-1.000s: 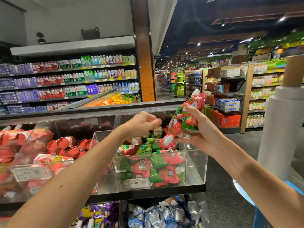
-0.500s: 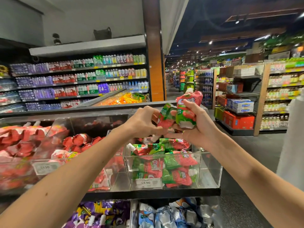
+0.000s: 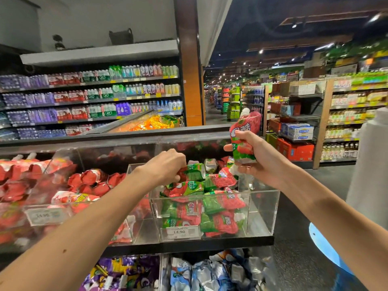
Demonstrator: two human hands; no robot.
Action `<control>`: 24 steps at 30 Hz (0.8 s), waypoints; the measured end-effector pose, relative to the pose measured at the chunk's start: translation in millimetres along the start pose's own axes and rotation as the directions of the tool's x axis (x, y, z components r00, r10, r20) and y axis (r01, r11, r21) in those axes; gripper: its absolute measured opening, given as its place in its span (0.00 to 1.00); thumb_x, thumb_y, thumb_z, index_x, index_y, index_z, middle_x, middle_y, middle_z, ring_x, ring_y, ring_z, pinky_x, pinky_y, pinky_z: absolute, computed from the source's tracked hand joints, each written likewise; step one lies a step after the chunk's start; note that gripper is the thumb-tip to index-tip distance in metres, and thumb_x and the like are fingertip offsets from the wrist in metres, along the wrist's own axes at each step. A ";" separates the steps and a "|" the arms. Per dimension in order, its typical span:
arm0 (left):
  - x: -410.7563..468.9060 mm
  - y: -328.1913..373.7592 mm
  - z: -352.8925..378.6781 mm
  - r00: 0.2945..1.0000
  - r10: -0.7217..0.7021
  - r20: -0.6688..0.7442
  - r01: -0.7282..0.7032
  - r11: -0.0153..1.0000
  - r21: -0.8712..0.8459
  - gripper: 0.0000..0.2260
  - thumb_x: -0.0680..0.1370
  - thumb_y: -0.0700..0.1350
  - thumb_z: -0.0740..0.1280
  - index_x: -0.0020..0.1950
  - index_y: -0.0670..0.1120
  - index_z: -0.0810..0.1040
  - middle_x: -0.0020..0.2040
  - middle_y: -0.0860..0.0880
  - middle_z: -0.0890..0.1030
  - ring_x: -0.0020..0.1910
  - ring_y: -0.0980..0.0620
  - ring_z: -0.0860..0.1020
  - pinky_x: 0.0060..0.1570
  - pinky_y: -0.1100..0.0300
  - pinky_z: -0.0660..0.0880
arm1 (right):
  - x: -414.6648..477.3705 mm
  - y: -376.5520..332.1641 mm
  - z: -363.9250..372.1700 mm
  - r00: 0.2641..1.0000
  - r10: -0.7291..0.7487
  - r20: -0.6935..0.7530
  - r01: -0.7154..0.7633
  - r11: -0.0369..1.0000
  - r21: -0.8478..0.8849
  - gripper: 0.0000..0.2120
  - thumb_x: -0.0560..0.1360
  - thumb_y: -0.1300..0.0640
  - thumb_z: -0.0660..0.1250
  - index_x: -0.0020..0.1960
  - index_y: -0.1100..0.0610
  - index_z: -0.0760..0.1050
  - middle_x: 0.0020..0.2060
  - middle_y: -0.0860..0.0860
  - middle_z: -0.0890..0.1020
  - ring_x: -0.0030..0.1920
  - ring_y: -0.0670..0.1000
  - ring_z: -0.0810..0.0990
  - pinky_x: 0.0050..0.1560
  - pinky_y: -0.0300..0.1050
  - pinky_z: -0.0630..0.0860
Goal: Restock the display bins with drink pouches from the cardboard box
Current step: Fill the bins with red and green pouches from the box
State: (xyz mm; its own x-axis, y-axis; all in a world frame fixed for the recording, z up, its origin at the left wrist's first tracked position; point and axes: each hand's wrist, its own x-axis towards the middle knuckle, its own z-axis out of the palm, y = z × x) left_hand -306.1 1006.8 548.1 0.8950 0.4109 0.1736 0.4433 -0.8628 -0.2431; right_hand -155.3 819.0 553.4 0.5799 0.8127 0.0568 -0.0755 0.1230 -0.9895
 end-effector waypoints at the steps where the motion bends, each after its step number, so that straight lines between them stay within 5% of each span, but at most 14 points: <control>1: 0.0 2.5 -1.4 1.000 0.001 0.021 -0.002 1.000 0.017 0.15 0.76 0.39 0.70 0.36 0.48 0.67 0.38 0.50 0.68 0.36 0.47 0.71 0.38 0.53 0.69 | -0.3 0.7 -1.3 1.000 0.002 0.000 -0.002 1.000 0.012 0.12 0.79 0.46 0.64 0.55 0.53 0.76 0.51 0.53 0.84 0.29 0.46 0.75 0.39 0.44 0.71; 6: -2.4 10.0 1.4 0.991 -0.019 0.131 0.001 0.990 0.139 0.09 0.77 0.30 0.62 0.53 0.42 0.74 0.49 0.44 0.75 0.40 0.45 0.73 0.38 0.54 0.68 | -0.3 4.4 -11.0 0.999 -0.020 -0.042 0.019 0.999 -0.045 0.11 0.78 0.48 0.67 0.51 0.56 0.76 0.38 0.52 0.80 0.33 0.48 0.77 0.37 0.44 0.75; 11: -8.0 4.7 -14.7 0.962 -0.035 0.271 0.027 0.999 0.034 0.10 0.77 0.38 0.64 0.58 0.42 0.77 0.50 0.47 0.78 0.41 0.49 0.75 0.38 0.56 0.73 | -0.2 0.3 -20.8 0.989 -0.081 -0.121 0.068 0.992 -0.110 0.09 0.78 0.51 0.67 0.49 0.57 0.75 0.29 0.48 0.80 0.29 0.47 0.79 0.33 0.42 0.73; 14: -8.3 -2.7 -20.4 0.996 -0.052 0.070 0.071 0.954 -0.292 0.17 0.80 0.41 0.65 0.68 0.46 0.77 0.59 0.48 0.82 0.50 0.51 0.81 0.52 0.57 0.79 | 1.2 -4.7 -24.3 0.987 -0.086 -0.136 0.070 0.991 -0.117 0.09 0.79 0.52 0.67 0.51 0.58 0.76 0.30 0.49 0.81 0.31 0.48 0.80 0.35 0.45 0.74; 18: -21.0 17.5 -34.6 0.958 -0.058 -0.281 -0.145 0.746 -0.650 0.15 0.77 0.53 0.70 0.63 0.52 0.79 0.53 0.56 0.82 0.45 0.60 0.81 0.47 0.64 0.78 | 2.6 -9.3 -15.5 0.992 -0.042 -0.118 0.023 0.987 -0.159 0.09 0.80 0.52 0.66 0.51 0.58 0.77 0.36 0.53 0.84 0.35 0.51 0.81 0.36 0.45 0.78; 21: -32.8 48.1 -32.2 0.944 0.033 -0.329 -0.275 0.629 -0.727 0.22 0.71 0.57 0.76 0.63 0.55 0.78 0.58 0.58 0.79 0.47 0.60 0.82 0.46 0.63 0.80 | 4.5 -7.1 -4.1 0.997 0.055 -0.047 -0.059 0.996 -0.074 0.15 0.80 0.50 0.66 0.57 0.61 0.77 0.49 0.58 0.86 0.44 0.54 0.82 0.48 0.50 0.81; 24: -33.3 63.6 -15.5 0.919 -0.070 -0.388 -0.260 0.631 -0.731 0.26 0.65 0.61 0.77 0.59 0.54 0.78 0.55 0.58 0.79 0.44 0.60 0.81 0.46 0.60 0.81 | 1.7 -0.8 7.4 0.990 0.134 0.034 -0.132 0.990 -0.044 0.16 0.79 0.50 0.67 0.58 0.61 0.78 0.52 0.58 0.85 0.41 0.51 0.84 0.40 0.46 0.83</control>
State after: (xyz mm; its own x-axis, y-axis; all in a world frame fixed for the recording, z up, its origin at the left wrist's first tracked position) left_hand -308.5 933.7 541.6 0.7720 0.3237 0.5470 0.0103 -0.8669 0.4984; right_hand -160.3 824.5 555.3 0.5368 0.8406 -0.0717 -0.1155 -0.0110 -0.9933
